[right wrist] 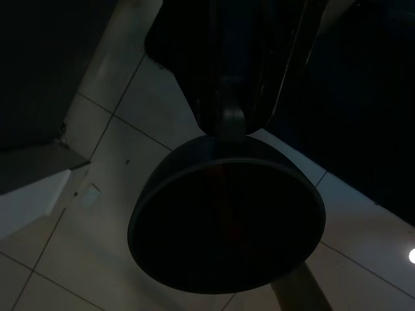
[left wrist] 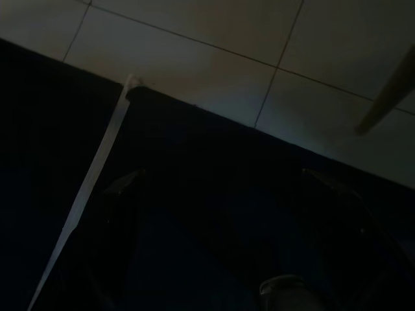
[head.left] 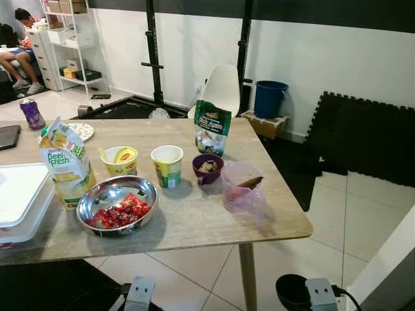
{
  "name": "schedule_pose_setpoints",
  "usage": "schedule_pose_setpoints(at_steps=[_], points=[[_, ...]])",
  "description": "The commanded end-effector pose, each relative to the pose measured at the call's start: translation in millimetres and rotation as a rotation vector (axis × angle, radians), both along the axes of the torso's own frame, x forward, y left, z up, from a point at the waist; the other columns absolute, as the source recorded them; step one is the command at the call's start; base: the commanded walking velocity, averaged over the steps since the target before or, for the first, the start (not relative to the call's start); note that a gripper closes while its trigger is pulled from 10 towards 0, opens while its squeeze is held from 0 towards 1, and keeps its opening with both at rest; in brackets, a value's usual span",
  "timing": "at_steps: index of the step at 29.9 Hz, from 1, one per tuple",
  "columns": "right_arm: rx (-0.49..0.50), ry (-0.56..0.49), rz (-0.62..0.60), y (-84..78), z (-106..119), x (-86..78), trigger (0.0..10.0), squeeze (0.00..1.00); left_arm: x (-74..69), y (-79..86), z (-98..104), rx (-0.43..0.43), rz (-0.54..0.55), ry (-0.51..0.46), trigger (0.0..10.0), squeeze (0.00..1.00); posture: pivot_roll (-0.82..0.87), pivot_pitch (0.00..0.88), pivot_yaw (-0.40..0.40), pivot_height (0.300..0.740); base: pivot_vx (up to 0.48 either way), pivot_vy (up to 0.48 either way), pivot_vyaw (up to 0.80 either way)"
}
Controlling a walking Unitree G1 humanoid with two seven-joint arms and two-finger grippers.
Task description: Restocking fridge
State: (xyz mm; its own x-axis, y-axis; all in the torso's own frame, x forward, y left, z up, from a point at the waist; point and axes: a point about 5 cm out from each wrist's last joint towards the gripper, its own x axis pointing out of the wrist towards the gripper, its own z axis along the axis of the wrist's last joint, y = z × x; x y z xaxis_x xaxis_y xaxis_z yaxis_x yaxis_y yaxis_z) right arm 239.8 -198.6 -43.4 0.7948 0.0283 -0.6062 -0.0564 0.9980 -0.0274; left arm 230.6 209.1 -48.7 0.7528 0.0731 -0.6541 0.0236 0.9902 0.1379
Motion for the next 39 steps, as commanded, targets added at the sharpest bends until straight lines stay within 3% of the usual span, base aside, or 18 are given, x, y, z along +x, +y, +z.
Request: schedule_pose_setpoints(at_steps=[1, 14, 39], points=[[-0.001, -0.003, -0.008, -1.9, -0.5, -1.7, 10.0, 0.00, -0.7, -1.0, -0.6, 0.005, -0.014, 0.008, 10.0, 0.00, -0.01, 0.077, -0.022, 0.740, 0.000, 0.000, 0.00], [-0.015, 0.025, -0.025, -2.7, -4.9, -7.2, 10.0, 0.00, -8.5, 4.8, -4.4, 0.020, 0.007, 0.025, 10.0, 0.00, 0.00, 0.080, -0.019, 0.740, 0.000, 0.000, 0.00], [-0.020, 0.031, -0.040, -5.9, -6.1, -10.0, 10.0, 0.00, -9.3, 5.6, -4.4, 0.017, 0.009, 0.021, 10.0, 0.00, -0.01, 0.080, -0.016, 0.740, 0.000, 0.000, 0.00]])
